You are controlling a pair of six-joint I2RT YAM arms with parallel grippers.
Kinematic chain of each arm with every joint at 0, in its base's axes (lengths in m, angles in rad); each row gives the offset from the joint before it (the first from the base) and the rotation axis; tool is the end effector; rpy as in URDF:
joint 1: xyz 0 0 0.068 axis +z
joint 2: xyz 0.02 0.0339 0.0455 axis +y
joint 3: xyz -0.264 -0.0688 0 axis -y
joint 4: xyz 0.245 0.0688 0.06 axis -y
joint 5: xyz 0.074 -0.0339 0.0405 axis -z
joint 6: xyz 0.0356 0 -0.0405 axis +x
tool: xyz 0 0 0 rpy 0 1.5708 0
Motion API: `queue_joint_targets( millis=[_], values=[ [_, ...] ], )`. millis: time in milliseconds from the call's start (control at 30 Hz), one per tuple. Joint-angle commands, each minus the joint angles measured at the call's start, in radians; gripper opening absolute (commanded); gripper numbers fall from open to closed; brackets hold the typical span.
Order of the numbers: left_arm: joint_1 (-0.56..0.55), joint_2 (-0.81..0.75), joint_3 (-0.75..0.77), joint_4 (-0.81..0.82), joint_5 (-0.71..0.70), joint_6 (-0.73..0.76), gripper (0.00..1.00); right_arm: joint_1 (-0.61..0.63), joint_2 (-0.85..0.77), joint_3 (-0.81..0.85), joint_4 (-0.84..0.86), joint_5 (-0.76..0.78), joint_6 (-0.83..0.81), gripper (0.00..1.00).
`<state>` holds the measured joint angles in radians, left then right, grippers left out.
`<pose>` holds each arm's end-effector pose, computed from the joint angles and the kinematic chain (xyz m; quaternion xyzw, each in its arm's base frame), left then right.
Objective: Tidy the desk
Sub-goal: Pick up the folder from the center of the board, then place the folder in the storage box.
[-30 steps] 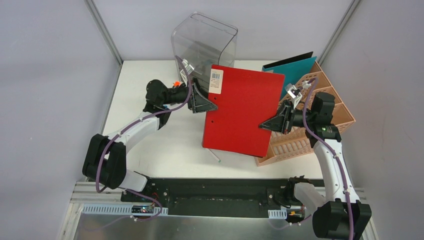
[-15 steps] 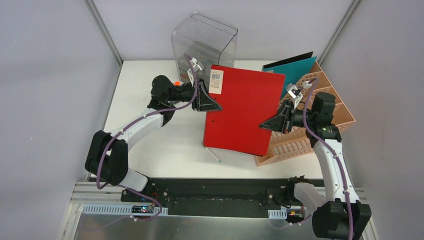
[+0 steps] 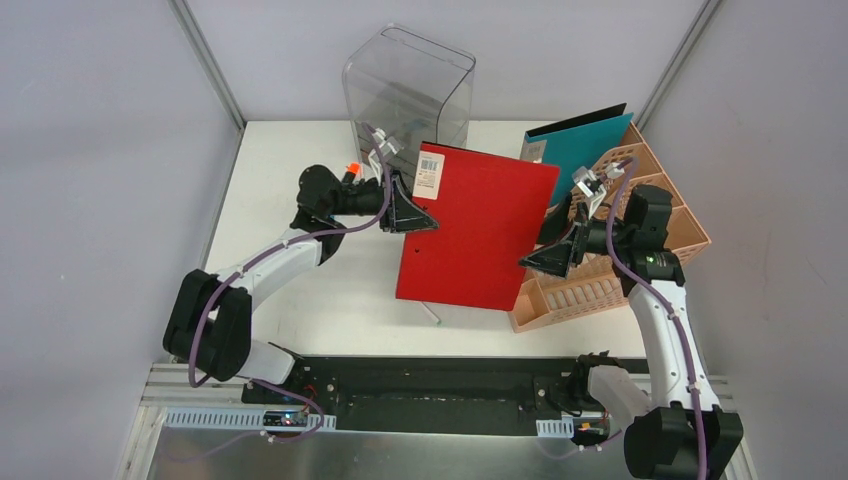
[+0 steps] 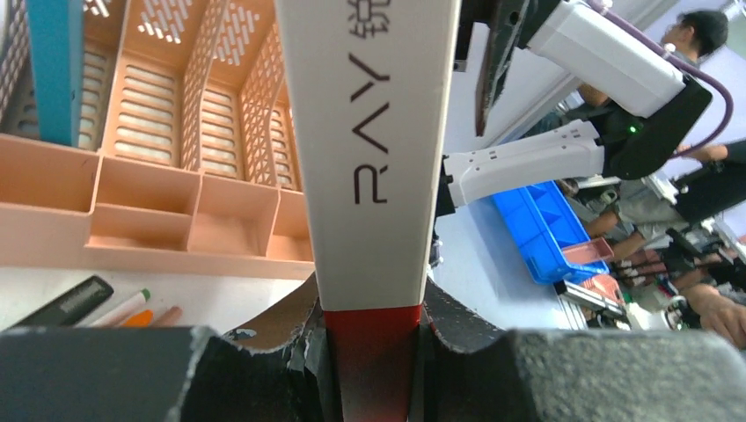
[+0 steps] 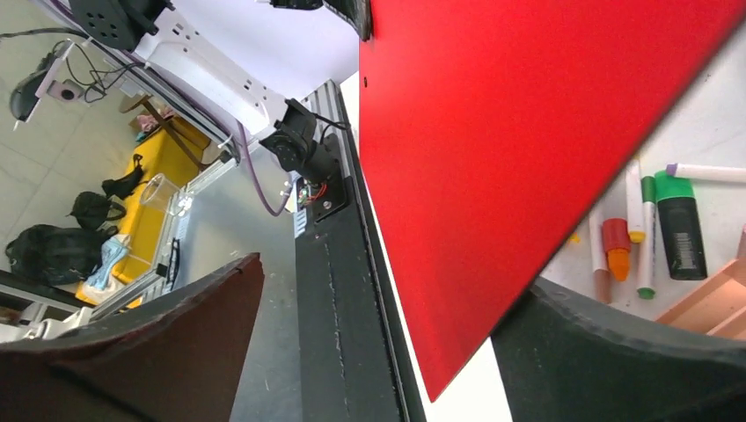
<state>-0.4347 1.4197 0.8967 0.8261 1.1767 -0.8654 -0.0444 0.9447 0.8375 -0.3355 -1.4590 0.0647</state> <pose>0.2638 -0.1587 0.3303 0.3316 0.5768 -0.6673 0.3346 0.1872 0.0271 0.3275 -0.3214 0.6485 0.5673 0.3928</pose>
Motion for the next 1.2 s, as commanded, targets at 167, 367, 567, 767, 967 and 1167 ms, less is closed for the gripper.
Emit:
queue_joint_targets(
  millis=[167, 367, 567, 767, 967, 1167],
  values=[
    [0.058, -0.201, -0.151, 0.104, -0.170, 0.071, 0.00, -0.004, -0.026, 0.089, -0.144, 0.126, -0.165, 0.99],
    [0.065, -0.335, -0.238, 0.078, -0.272, 0.164, 0.00, -0.019, -0.036, 0.102, -0.175, 0.219, -0.187, 0.99],
    [0.065, -0.441, -0.281, 0.004, -0.367, 0.253, 0.00, -0.034, -0.041, 0.125, -0.211, 0.309, -0.214, 0.99],
    [0.063, -0.443, -0.280, 0.034, -0.418, 0.261, 0.00, -0.051, -0.048, 0.157, -0.269, 0.382, -0.266, 0.99],
    [0.030, -0.364, -0.241, 0.135, -0.458, 0.268, 0.00, -0.059, -0.055, 0.177, -0.315, 0.421, -0.323, 0.98],
    [-0.088, -0.290, -0.158, 0.097, -0.520, 0.419, 0.00, -0.060, -0.059, 0.191, -0.356, 0.455, -0.377, 0.92]
  ],
)
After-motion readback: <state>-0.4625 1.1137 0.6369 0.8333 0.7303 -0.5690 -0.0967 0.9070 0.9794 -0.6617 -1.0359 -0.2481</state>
